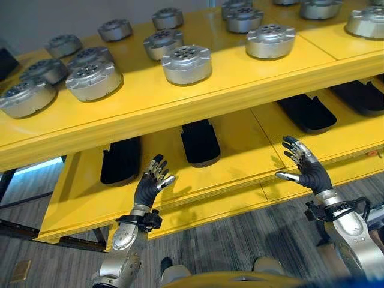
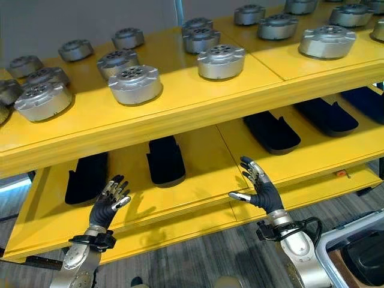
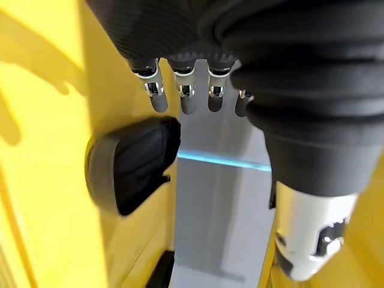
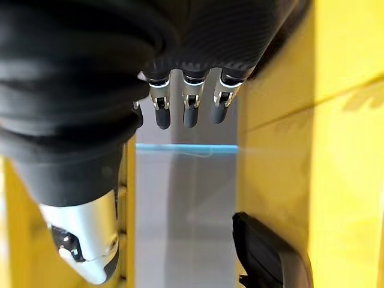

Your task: Move parts from the plastic box to the shelf.

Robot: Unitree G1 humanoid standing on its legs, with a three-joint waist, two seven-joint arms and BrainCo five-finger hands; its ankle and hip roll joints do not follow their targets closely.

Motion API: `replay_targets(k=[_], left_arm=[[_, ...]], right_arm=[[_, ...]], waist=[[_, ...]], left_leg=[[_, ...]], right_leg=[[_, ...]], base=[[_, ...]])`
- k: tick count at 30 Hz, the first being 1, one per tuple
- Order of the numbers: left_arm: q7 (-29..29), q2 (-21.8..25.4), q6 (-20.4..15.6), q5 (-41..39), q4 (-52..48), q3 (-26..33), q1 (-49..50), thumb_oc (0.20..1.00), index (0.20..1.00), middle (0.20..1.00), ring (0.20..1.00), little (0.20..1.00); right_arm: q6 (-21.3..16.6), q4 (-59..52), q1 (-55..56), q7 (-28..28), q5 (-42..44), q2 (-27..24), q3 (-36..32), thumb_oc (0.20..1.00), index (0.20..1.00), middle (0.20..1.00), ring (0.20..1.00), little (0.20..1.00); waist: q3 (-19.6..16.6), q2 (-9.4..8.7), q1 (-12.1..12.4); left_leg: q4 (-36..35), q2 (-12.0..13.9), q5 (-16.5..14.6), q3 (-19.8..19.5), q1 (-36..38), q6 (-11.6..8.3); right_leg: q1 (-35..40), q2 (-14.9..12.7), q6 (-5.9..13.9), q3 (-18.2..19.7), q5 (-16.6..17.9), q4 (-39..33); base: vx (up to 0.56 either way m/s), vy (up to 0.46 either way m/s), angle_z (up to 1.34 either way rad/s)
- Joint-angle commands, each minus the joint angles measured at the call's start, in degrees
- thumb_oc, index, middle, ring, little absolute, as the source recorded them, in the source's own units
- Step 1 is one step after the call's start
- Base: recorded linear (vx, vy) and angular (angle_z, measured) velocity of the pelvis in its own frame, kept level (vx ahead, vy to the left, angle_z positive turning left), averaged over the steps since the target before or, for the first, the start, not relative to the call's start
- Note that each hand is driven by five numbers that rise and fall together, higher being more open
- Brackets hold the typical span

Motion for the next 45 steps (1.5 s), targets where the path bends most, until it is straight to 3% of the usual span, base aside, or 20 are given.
replay_targets(k=[1, 3, 5, 8, 11, 14, 21, 27, 28, 29, 30, 31, 32, 33, 35, 37, 38, 41, 43, 45], left_arm=[[-0.83, 0.05, -2.82, 0.58, -2.96, 4.04, -0.5, 1.0, 1.0, 1.0, 1.0, 1.0], [-1.22, -0.59, -2.66, 1.14, -3.18, 4.57, 0.55, 1.0, 1.0, 1.0, 1.0, 1.0], [-1.75, -0.55, -2.64, 1.0, -3.1, 4.62, 1.56, 1.0, 1.0, 1.0, 1.0, 1.0], [-1.85, -0.24, -2.58, 1.14, -3.34, 4.61, 2.13, 1.0, 1.0, 1.0, 1.0, 1.0], [-2.41, -0.64, -2.74, 1.25, -2.86, 4.21, 2.57, 1.0, 1.0, 1.0, 1.0, 1.0], [-0.78, 0.97, -3.04, 2.12, -3.57, 3.84, 1.13, 1.0, 1.0, 1.0, 1.0, 1.0], [0.12, 1.26, -3.37, 2.75, -3.32, 3.33, -0.68, 1.0, 1.0, 1.0, 1.0, 1.0], [0.65, 2.06, -3.24, 3.27, -3.78, 3.23, -1.17, 1.0, 1.0, 1.0, 1.0, 1.0], [0.87, 2.25, -3.15, 3.14, -4.11, 3.15, -1.46, 1.0, 1.0, 1.0, 1.0, 1.0], [1.04, 2.48, -3.05, 2.97, -4.73, 3.39, -1.59, 1.0, 1.0, 1.0, 1.0, 1.0], [1.04, 2.49, -3.03, 2.97, -4.73, 3.42, -1.64, 1.0, 1.0, 1.0, 1.0, 1.0], [1.41, 2.69, -3.02, 2.85, -5.31, 3.84, -1.54, 1.0, 1.0, 1.0, 1.0, 1.0], [1.28, 2.51, -2.63, 2.99, -5.3, 4.02, -1.29, 1.0, 1.0, 1.0, 1.0, 1.0], [1.39, 2.5, -2.56, 2.98, -5.21, 4.22, -1.38, 1.0, 1.0, 1.0, 1.0, 1.0], [1.67, 2.42, -2.33, 2.63, -5.11, 4.82, -2.11, 1.0, 1.0, 1.0, 1.0, 1.0], [1.37, 2.12, -2.55, 2.6, -5.16, 5.23, -2.55, 1.0, 1.0, 1.0, 1.0, 1.0], [1.23, 2.09, -2.58, 2.86, -5.13, 5.26, -2.37, 1.0, 1.0, 1.0, 1.0, 1.0], [1.45, 0.85, -2.52, 3.52, -4.16, 4.82, -3.37, 1.0, 1.0, 1.0, 1.0, 1.0], [1.52, -0.18, -2.61, 2.03, -3.24, 4.76, -4.37, 1.0, 1.0, 1.0, 1.0, 1.0], [1.57, -0.36, -2.71, 1.97, -2.95, 4.6, -4.55, 1.0, 1.0, 1.0, 1.0, 1.0]], right_arm=[[-1.55, -1.12, -2.55, 1.05, -0.37, 0.85, 0.22, 1.0, 1.0, 1.0, 1.0, 1.0], [-1.06, -0.29, -2.96, 2.01, -0.32, 1.89, 0.97, 1.0, 1.0, 1.0, 1.0, 1.0], [-0.8, 0.55, -3.1, 2.8, 0.27, 2.95, 1.62, 1.0, 1.0, 1.0, 1.0, 1.0], [-0.56, 1.2, -3.81, 2.86, 0.28, 4.32, 2.27, 1.0, 1.0, 1.0, 1.0, 1.0], [-0.59, 1.19, -3.3, 2.95, 0.48, 5.03, 2.25, 1.0, 1.0, 1.0, 1.0, 1.0], [0.41, 1.91, -4.36, 2.26, 0.56, 6.61, 4.21, 1.0, 1.0, 1.0, 1.0, 1.0], [0.69, 2.08, -4.82, 1.97, 0.21, 7.27, 5.35, 1.0, 1.0, 1.0, 1.0, 1.0], [1.32, 1.84, -6.14, 2.29, 0.28, 7.29, 7.12, 1.0, 1.0, 1.0, 1.0, 1.0], [1.43, 1.96, -7.03, 2.0, -0.23, 7.43, 7.59, 1.0, 1.0, 1.0, 1.0, 1.0], [1.48, 2.11, -8.05, 1.42, -0.61, 7.76, 7.83, 1.0, 1.0, 1.0, 1.0, 1.0], [1.48, 2.13, -8.12, 1.41, -0.62, 7.77, 7.84, 1.0, 1.0, 1.0, 1.0, 1.0], [1.44, 2.28, -8.94, 1.02, -1.03, 8.27, 8.16, 1.0, 1.0, 1.0, 1.0, 1.0], [1.6, 3.13, -10.06, 0.34, -2.35, 9.15, 8.92, 1.0, 1.0, 1.0, 1.0, 1.0], [1.88, 3.95, -11.72, -0.1, -2.97, 9.72, 10.0, 1.0, 1.0, 1.0, 1.0, 1.0], [2.12, 4.48, -14.1, -0.64, -4.01, 10.45, 11.0, 1.0, 1.0, 1.0, 1.0, 1.0], [2.36, 3.82, -13.6, -0.35, -5.03, 10.3, 10.14, 1.0, 1.0, 1.0, 1.0, 1.0], [2.5, 3.16, -12.89, -0.2, -5.06, 10.18, 9.64, 1.0, 1.0, 1.0, 1.0, 1.0], [2.69, 3.16, -11.75, -0.06, -4.95, 10.11, 8.81, 1.0, 1.0, 1.0, 1.0, 1.0], [2.44, 2.82, -11.85, -0.07, -4.21, 9.26, 7.88, 1.0, 1.0, 1.0, 1.0, 1.0], [2.24, 2.69, -11.78, -0.02, -3.92, 8.91, 7.58, 1.0, 1.0, 1.0, 1.0, 1.0]], waist=[[0.57, -2.19, 1.03], [0.2, -2.73, 2.68], [-0.78, -2.8, 3.43], [-1.69, -3.0, 4.31], [-2.46, -2.83, 3.82], [-3.8, -3.15, 3.06], [-4.16, -2.78, 1.88], [-2.37, -2.28, 0.66], [-1.63, -2.04, 1.01], [-0.67, -1.64, 2.1], [-0.75, -1.69, 2.12], [-0.29, -1.05, 3.22], [-0.47, -0.33, 3.95], [-0.36, -0.23, 4.56], [0.2, -0.13, 4.4], [0.97, -1.09, 3.63], [1.13, -1.53, 3.51], [-0.51, -3.67, 3.34], [-1.42, -4.26, 2.45], [-1.61, -4.3, 2.14]], left_leg=[[-1.77, -11.08, -9.01, -4.69, 0.92, 3.02], [-1.26, -18.73, -14.11, -10.85, 0.94, 5.24], [-2.01, -23.14, -15.13, -15.63, 1.17, 7.14], [-4.08, -26.41, -14.73, -19.83, 1.42, 8.87], [-6.94, -25.32, -13.88, -18.32, 3.01, 9.63], [-12.98, -23.23, -12.17, -13.98, 5.45, 10.49], [-13.5, -22.51, -12.8, -10.06, 6.43, 10.87], [-13.54, -21.56, -13.28, -5.66, 6.55, 11.51], [-13.53, -21.11, -13.31, -4.42, 6.35, 11.62], [-13.52, -20.51, -13.87, -2.73, 6.5, 11.47], [-13.54, -20.53, -13.7, -2.68, 6.29, 11.44], [-13.66, -19.66, -14.21, -1.3, 6.53, 11.1], [-13.66, -18.32, -14.85, 1.18, 6.97, 10.49], [-13.66, -17.74, -15.66, 3.04, 7.79, 10.29], [-13.66, -16.51, -16.27, 5.13, 8.75, 9.82], [-13.66, -16.65, -17.21, 5.36, 10.45, 9.24], [-13.66, -16.74, -17.66, 5.34, 11.12, 9.13], [-13.66, -17.3, -18.97, 5.52, 12.26, 8.41], [-13.22, -14.81, -19.1, 5.17, 13.46, 7.36], [-13.08, -13.85, -19.22, 5.39, 13.74, 6.92]], right_leg=[[2.94, 1.53, 4.41, 0.58, 5.45, -6.42], [3.03, 2.89, 4.42, 2.88, 7.02, -8.36], [3.0, 4.58, 4.24, 4.99, 8.57, -10.15], [3.33, 6.75, 4.12, 7.89, 10.13, -12.89], [4.15, 7.56, 4.14, 8.92, 10.66, -13.94], [3.23, 7.33, 5.2, 10.75, 11.91, -13.51], [1.81, 7.84, 6.02, 14.09, 12.66, -12.43], [-2.51, 9.32, 6.89, 17.17, 12.7, -6.78], [-4.2, 9.15, 7.35, 15.16, 12.37, -4.32], [-5.65, 7.19, 7.92, 9.75, 11.41, -1.97], [-5.85, 7.18, 7.92, 9.79, 11.6, -2.02], [-6.08, 3.29, 8.29, 2.39, 10.76, -0.7], [-5.72, -2.96, 8.0, -7.21, 11.09, 0.32], [-6.44, -6.72, 8.75, -11.92, 13.24, 0.33], [-8.87, -11.13, 10.38, -12.59, 16.32, -0.7], [-9.04, -13.46, 12.6, -9.48, 21.52, -5.28], [-8.39, -13.98, 13.05, -8.7, 22.5, -6.24], [-5.02, -13.09, 13.61, -10.53, 23.8, -10.42], [-3.95, -10.28, 12.61, -9.44, 21.78, -9.71], [-3.31, -9.43, 12.25, -9.57, 21.0, -9.73]], base=[[0.06, -0.184, -0.19], [0.02, -0.142, -0.47], [0.01, -0.087, -0.76], [0.02, -0.012, -0.7], [0.06, 0.052, -0.54], [0.02, 0.113, -0.41], [0.03, 0.045, -0.39], [-0.03, 0.031, -0.43], [-0.11, -0.01, -0.75], [-0.09, -0.015, -0.92], [-0.08, -0.02, -1.64], [-0.06, -0.035, -1.65], [-0.05, -0.044, -1.48], [-0.02, -0.061, -0.72], [0.05, -0.12, -1.06], [0.16, -0.223, -1.03], [0.18, -0.232, -0.24], [0.16, -0.163, 0.02], [0.16, -0.247, -0.02], [0.09, -0.167, -0.26]])
